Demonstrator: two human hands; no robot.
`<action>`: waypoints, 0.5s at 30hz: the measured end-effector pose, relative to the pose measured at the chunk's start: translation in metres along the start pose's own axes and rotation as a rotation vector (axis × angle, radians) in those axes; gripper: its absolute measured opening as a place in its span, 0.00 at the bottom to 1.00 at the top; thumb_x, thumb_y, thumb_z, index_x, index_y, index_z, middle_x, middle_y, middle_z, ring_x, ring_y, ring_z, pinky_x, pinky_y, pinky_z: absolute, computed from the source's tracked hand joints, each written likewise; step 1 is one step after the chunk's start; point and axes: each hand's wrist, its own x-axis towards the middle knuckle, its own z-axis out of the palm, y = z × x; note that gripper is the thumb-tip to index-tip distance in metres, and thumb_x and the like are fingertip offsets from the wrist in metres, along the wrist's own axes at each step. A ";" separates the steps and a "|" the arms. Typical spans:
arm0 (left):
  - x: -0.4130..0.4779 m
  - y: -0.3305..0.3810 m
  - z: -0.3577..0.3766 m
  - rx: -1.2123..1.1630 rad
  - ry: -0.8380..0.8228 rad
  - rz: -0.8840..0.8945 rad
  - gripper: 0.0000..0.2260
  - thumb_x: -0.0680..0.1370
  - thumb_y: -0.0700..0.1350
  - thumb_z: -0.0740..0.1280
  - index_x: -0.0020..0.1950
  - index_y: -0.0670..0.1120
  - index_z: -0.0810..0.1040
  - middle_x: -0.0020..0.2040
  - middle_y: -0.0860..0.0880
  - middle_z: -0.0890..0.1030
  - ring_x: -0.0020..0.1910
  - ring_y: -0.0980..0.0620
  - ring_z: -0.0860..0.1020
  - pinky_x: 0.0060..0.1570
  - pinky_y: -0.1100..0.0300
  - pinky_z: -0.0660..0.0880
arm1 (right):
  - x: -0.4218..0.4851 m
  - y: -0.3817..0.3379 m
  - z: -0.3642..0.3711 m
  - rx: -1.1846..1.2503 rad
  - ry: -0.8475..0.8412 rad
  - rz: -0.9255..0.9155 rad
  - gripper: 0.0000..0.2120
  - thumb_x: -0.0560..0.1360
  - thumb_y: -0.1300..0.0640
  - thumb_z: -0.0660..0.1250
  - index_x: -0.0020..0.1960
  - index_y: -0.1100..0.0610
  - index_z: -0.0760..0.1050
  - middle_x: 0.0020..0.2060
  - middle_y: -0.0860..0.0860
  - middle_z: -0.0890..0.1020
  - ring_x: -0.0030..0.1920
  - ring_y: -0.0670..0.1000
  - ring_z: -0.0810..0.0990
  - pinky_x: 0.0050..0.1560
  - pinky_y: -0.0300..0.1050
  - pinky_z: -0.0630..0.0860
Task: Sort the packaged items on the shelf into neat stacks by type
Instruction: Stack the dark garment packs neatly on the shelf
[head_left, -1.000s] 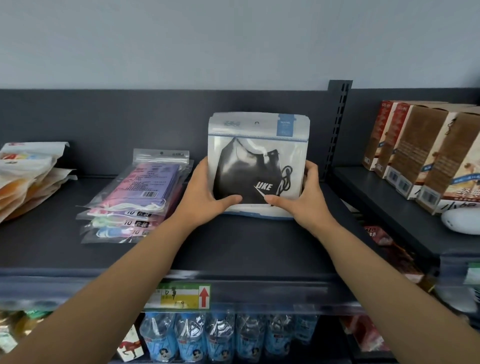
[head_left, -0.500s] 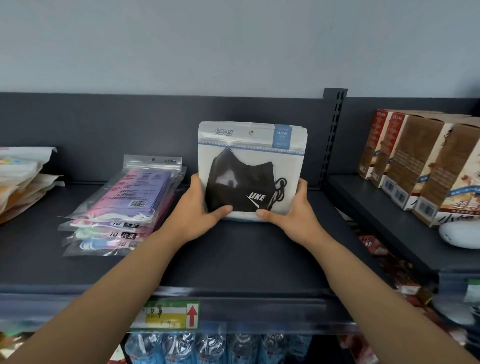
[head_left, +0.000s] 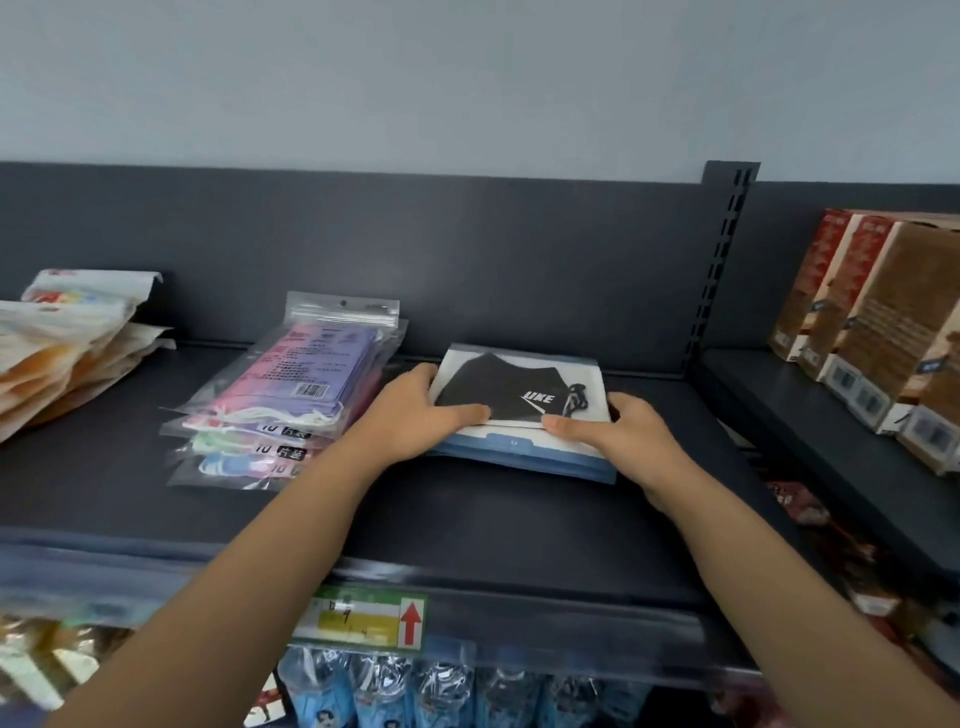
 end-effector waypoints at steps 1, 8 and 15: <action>0.000 -0.001 0.002 0.040 0.005 -0.005 0.24 0.70 0.58 0.73 0.60 0.49 0.73 0.55 0.54 0.77 0.53 0.54 0.75 0.47 0.62 0.69 | 0.001 0.001 0.000 -0.015 -0.003 0.018 0.23 0.63 0.47 0.79 0.54 0.53 0.79 0.49 0.45 0.84 0.52 0.47 0.82 0.58 0.46 0.77; -0.004 0.003 0.013 0.143 -0.010 0.034 0.28 0.72 0.58 0.66 0.67 0.46 0.68 0.66 0.46 0.73 0.64 0.46 0.71 0.60 0.55 0.68 | 0.000 -0.002 0.001 -0.156 0.015 0.027 0.34 0.55 0.39 0.77 0.57 0.51 0.77 0.55 0.48 0.81 0.56 0.50 0.79 0.61 0.49 0.76; -0.010 0.007 0.011 0.111 -0.024 -0.036 0.22 0.74 0.54 0.66 0.61 0.42 0.70 0.60 0.43 0.73 0.60 0.44 0.71 0.53 0.54 0.68 | -0.014 -0.018 0.006 -0.128 -0.009 0.056 0.22 0.68 0.53 0.76 0.60 0.54 0.75 0.55 0.47 0.81 0.52 0.46 0.78 0.49 0.39 0.74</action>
